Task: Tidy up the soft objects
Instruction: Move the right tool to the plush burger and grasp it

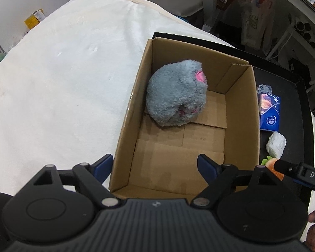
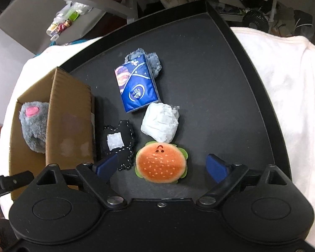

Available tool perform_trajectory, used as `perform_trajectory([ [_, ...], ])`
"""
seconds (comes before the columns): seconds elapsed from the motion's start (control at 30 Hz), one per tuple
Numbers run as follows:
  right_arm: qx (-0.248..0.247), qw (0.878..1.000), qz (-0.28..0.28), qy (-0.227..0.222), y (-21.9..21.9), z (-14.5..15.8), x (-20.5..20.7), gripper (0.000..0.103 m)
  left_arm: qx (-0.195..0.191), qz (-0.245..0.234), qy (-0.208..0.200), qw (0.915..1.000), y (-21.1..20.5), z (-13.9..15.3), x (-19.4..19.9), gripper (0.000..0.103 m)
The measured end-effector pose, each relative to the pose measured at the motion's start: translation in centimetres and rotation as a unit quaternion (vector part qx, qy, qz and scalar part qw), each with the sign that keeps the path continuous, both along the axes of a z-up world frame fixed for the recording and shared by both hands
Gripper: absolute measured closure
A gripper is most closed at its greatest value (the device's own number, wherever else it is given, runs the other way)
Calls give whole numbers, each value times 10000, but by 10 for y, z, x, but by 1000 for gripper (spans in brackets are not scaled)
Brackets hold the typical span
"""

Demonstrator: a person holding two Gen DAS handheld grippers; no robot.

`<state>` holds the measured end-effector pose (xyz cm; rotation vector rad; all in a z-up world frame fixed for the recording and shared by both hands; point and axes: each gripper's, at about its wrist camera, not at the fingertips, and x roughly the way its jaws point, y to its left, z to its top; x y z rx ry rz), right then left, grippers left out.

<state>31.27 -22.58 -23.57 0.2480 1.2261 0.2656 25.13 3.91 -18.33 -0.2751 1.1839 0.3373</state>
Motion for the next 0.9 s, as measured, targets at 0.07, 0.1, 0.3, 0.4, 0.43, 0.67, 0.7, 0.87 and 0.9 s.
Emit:
perform_trajectory([
  [0.07, -23, 10000, 66, 6, 2, -2, 1, 13, -2, 14, 6, 10000, 0, 1, 0, 17],
  [0.1, -72, 9999, 95, -4, 3, -3, 1, 13, 1, 5, 8, 10000, 0, 1, 0, 17],
  [0.3, -281, 9994, 173, -69, 6, -8, 3, 13, 51, -62, 28, 10000, -2, 3, 1, 17],
  [0.4, -333, 9992, 191, -110, 6, -9, 2, 17, 42, -78, 35, 10000, -2, 3, 1, 17],
  [0.43, -352, 9991, 197, -118, 6, -9, 2, 25, 32, -81, 32, 10000, -2, 3, 1, 17],
  [0.67, -327, 9993, 180, 18, 5, -13, 1, 66, -117, -91, -54, 9999, 5, 6, -2, 17],
  [0.7, -300, 9994, 185, -2, 4, -11, 0, 69, -138, -91, -69, 9998, 6, 7, -3, 17],
  [0.87, -330, 9991, 244, -65, 8, -3, -6, 84, -248, -32, -130, 9996, 14, 7, -8, 17],
  [0.9, -330, 9991, 250, -84, 9, -1, -7, 85, -273, -19, -141, 9995, 16, 7, -9, 17],
])
